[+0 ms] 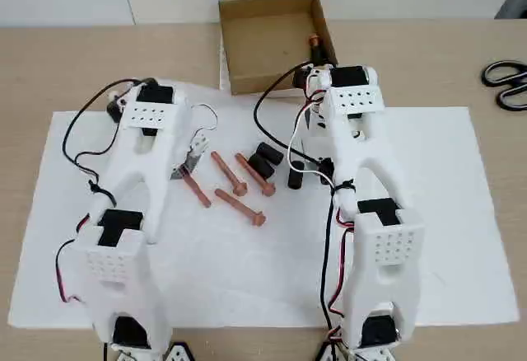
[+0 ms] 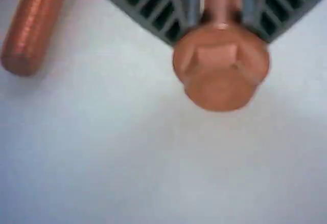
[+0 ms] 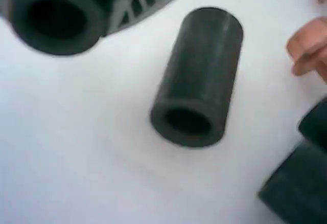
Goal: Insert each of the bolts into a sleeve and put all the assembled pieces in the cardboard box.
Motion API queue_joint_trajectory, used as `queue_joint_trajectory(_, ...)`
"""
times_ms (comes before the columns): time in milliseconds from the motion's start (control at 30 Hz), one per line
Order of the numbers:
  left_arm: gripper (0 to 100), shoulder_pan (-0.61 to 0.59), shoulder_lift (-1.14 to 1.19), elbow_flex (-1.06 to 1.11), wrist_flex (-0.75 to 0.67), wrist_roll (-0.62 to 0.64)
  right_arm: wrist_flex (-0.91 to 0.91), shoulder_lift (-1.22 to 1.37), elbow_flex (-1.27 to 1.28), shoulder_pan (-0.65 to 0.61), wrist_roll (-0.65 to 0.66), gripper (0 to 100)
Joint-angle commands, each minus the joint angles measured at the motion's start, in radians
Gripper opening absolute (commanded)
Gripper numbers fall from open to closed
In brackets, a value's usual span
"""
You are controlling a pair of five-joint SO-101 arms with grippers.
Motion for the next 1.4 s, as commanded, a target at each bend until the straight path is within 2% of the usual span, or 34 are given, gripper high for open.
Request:
queue_joint_trajectory(0, 4, 0.008, -0.012, -0.045, -0.009, -0.253, 0.019, -0.084, -0.011, -0.001, -0.002, 0.4)
queue_joint_trajectory(133, 4, 0.005, -0.008, -0.044, -0.006, -0.534, 0.019, -0.084, -0.011, -0.001, -0.002, 0.4)
queue_joint_trajectory(233, 4, 0.005, -0.008, -0.044, -0.005, -0.638, 0.019, -0.084, -0.011, -0.001, -0.002, 0.4)
queue_joint_trajectory(400, 4, 0.005, -0.008, -0.041, -0.002, -0.652, 0.019, -0.084, -0.011, -0.001, -0.002, 0.4)
queue_joint_trajectory(467, 5, 0.006, -0.008, -0.039, 0.005, -0.707, 0.019, -0.084, -0.011, -0.001, -0.002, 0.4)
queue_joint_trajectory(633, 19, 0.006, -0.008, -0.039, 0.034, -0.715, 0.019, -0.084, -0.011, -0.002, -0.002, 0.4)
queue_joint_trajectory(967, 12, 0.003, 0.089, -0.044, 0.014, -0.715, 0.019, -0.084, -0.011, -0.001, -0.002, 0.4)
queue_joint_trajectory(1167, 10, -0.061, 0.126, -0.045, -0.014, -0.689, 0.019, -0.084, -0.011, -0.001, -0.002, 0.4)
queue_joint_trajectory(1367, 5, -0.048, 0.124, -0.047, -0.005, -0.686, 0.019, -0.084, -0.011, -0.001, -0.002, 0.4)
